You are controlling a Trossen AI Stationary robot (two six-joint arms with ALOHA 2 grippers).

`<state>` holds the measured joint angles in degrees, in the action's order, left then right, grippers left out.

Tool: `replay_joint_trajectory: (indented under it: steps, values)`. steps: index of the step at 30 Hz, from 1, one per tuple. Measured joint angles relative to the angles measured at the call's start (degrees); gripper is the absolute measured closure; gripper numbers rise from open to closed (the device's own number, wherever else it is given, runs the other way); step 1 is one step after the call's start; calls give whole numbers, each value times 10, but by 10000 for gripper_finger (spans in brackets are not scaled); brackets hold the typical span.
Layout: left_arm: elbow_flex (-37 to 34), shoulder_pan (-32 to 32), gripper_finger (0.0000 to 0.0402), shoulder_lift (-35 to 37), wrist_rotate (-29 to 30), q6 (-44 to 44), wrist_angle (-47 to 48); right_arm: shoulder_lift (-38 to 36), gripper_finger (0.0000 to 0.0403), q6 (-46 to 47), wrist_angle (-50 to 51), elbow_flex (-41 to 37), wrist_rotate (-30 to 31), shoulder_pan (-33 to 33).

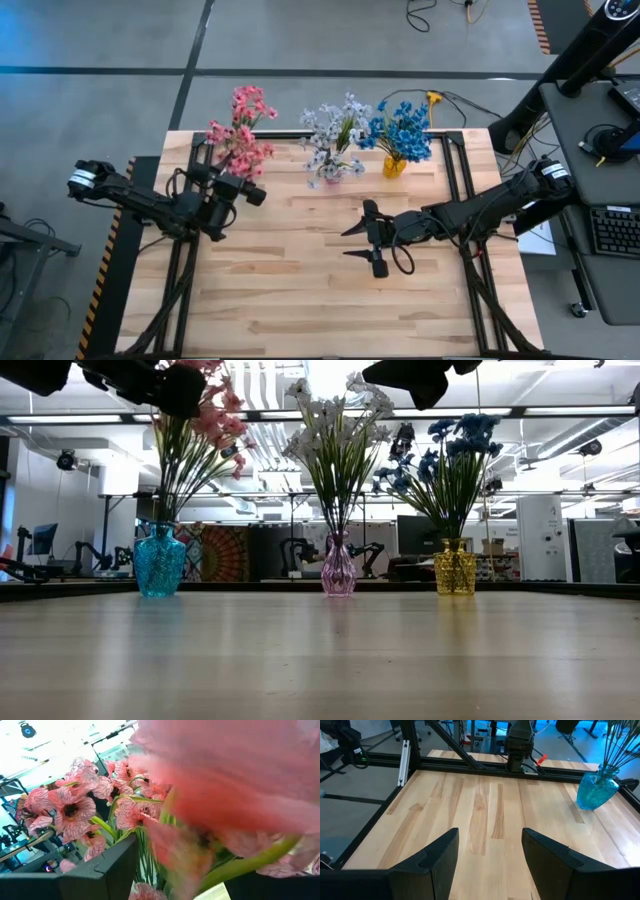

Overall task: Sort flowers into vase by color
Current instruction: Put the pink flowers into the blue vase

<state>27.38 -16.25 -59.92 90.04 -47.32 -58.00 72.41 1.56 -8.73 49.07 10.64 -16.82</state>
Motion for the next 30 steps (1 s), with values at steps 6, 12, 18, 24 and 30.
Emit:
replay_joint_trajectory:
  steps: [6,12,18,24,30]
  values:
    - [0,-3,165,0,0,-5,0,0,193,0,1,0,0,0]
    - [0,-12,138,0,0,-2,2,0,193,7,19,0,0,0]
    - [-2,-17,100,0,0,2,2,0,193,9,26,0,0,0]
    - [-6,-39,86,0,0,15,12,0,193,10,26,0,0,0]
    - [-9,-53,85,0,1,34,27,0,193,10,26,0,0,0]
